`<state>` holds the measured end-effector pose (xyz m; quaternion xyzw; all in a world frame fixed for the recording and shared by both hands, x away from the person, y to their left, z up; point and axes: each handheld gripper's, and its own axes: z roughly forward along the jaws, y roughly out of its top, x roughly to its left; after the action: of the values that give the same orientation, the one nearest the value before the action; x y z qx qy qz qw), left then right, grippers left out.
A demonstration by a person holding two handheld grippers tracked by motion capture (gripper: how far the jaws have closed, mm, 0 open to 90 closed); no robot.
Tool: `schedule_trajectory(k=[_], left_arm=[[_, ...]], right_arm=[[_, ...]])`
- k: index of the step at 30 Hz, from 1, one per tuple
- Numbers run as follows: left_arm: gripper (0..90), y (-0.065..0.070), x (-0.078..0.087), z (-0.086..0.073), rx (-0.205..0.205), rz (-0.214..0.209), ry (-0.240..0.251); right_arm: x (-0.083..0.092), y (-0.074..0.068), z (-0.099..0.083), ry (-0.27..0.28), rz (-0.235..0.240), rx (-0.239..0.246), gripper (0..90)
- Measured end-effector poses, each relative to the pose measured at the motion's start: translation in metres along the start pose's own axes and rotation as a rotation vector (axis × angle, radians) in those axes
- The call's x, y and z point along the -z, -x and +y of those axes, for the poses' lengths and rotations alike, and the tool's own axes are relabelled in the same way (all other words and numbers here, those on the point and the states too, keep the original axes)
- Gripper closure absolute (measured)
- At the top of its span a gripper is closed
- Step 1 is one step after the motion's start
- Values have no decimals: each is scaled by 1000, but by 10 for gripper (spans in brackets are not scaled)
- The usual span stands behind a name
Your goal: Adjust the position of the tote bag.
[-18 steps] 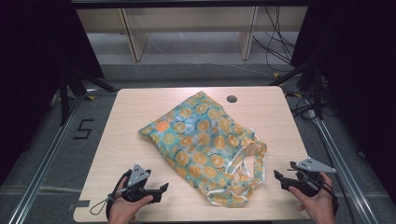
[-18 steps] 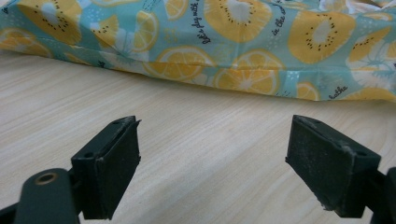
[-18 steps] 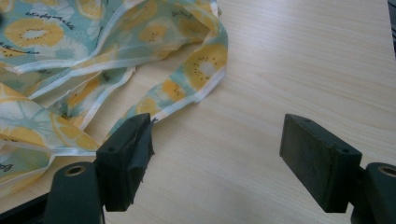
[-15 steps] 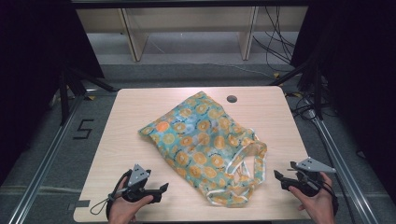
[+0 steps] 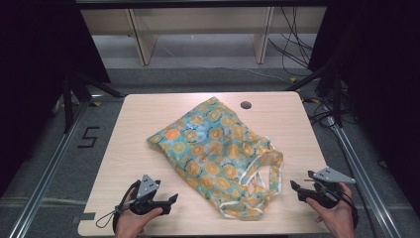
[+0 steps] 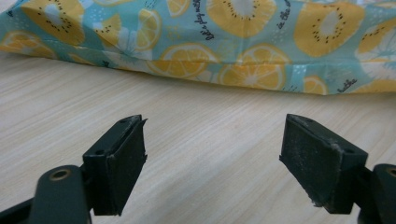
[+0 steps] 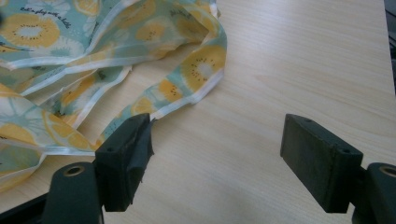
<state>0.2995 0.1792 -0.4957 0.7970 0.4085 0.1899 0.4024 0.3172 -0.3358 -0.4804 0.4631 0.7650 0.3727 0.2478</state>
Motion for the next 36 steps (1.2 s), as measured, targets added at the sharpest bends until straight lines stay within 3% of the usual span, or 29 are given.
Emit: schedule_trajectory(k=[6,8,12,14,15,16,17,18,22,23,24,27,29,31,32,35,36], left_arm=[[227,0,0,0,-12,6,1],[228,1,-2,0,6,-1,2],[272,-1,-2,1,-15,3,-6],[304,-1,-3,1,-1,-6,-5],[304,0,-3,1,7,-8,-6],[327,0,-3,1,2,-7,-6],[327,0,-3,2,-9,-6,-3],[374,1,-4,2,2,-6,-5],[480,0,-5,0,-31,-23,1],[518,0,-4,0,-30,-30,11],[543,-1,-4,1,-41,-36,10],[488,-2,-7,2,-55,-19,-7],[492,-2,-9,4,-64,-25,-2],[475,-2,-12,6,-40,-19,12],[455,-4,-12,7,-63,-4,-9],[406,-5,-17,10,-10,-15,7],[373,-6,-18,12,-16,-11,0]], right_arm=[[-2,-3,3,0,24,-11,260],[-1,-3,4,1,26,-3,260],[-8,-5,20,47,45,30,261],[-8,-8,24,39,48,17,261],[-11,-7,27,62,46,46,261],[-15,-10,33,47,81,35,262],[-15,-10,33,47,81,35,262],[-19,-11,38,68,77,62,286],[-26,-15,50,47,76,68,314],[-30,-13,54,62,70,100,313],[-33,-15,57,42,78,78,307],[-43,-12,67,44,80,105,279],[-50,-11,73,45,88,90,274],[-58,-12,79,15,102,41,260],[-63,-8,83,17,102,82,251],[-72,-11,94,1,119,74,238],[-79,-15,101,9,118,116,230]])
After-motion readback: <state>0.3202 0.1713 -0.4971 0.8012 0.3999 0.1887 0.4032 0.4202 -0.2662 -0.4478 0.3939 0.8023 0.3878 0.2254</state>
